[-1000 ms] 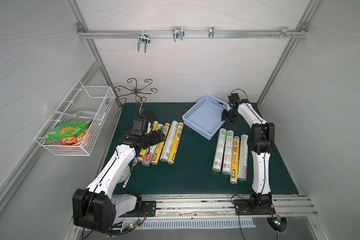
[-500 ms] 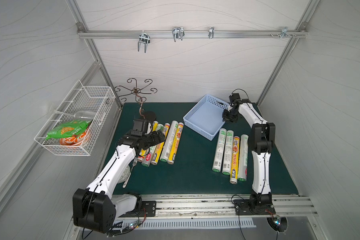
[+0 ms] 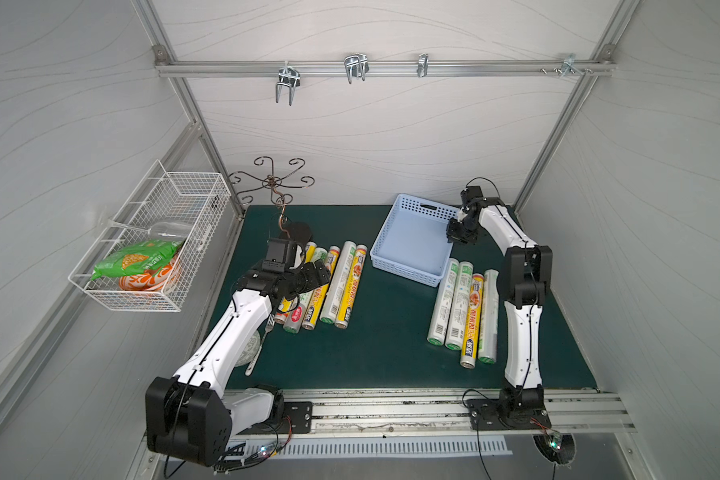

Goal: Put the plastic wrap into the basket
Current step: Move the basket to the center of the board.

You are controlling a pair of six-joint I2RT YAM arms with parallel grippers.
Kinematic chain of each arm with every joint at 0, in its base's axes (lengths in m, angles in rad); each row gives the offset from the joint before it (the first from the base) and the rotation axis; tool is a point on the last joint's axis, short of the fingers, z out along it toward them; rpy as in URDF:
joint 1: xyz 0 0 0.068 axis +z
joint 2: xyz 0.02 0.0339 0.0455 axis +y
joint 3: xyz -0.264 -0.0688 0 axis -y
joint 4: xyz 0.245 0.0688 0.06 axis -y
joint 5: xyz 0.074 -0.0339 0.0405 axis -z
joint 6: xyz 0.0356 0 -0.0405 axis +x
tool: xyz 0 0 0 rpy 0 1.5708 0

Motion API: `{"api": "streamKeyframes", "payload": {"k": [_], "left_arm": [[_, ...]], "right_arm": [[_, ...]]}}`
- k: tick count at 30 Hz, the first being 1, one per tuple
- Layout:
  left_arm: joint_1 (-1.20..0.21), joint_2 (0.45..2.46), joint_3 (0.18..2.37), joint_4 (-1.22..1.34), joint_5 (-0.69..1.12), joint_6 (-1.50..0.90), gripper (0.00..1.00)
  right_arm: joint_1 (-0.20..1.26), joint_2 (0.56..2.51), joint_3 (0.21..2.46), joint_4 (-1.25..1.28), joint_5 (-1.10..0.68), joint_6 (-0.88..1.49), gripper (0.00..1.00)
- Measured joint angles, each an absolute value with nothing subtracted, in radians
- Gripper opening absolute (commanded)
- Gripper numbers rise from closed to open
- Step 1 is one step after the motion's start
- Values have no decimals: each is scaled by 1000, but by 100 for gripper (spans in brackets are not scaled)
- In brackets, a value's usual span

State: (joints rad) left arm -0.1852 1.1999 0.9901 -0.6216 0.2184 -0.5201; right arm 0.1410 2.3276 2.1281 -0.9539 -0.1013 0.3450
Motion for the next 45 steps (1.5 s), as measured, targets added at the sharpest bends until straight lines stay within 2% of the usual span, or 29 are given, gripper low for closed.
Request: {"api": "streamKeyframes", "payload": {"k": [8,45], "left_arm": [[-185,1200,987,-623,218,-520,93],[-185,1200,981,-624,225,-519,93]], "right_arm": [[174,2305,2082,-945,-106,338,11],[369,1921,1512,-868,-58,290,5]]}}
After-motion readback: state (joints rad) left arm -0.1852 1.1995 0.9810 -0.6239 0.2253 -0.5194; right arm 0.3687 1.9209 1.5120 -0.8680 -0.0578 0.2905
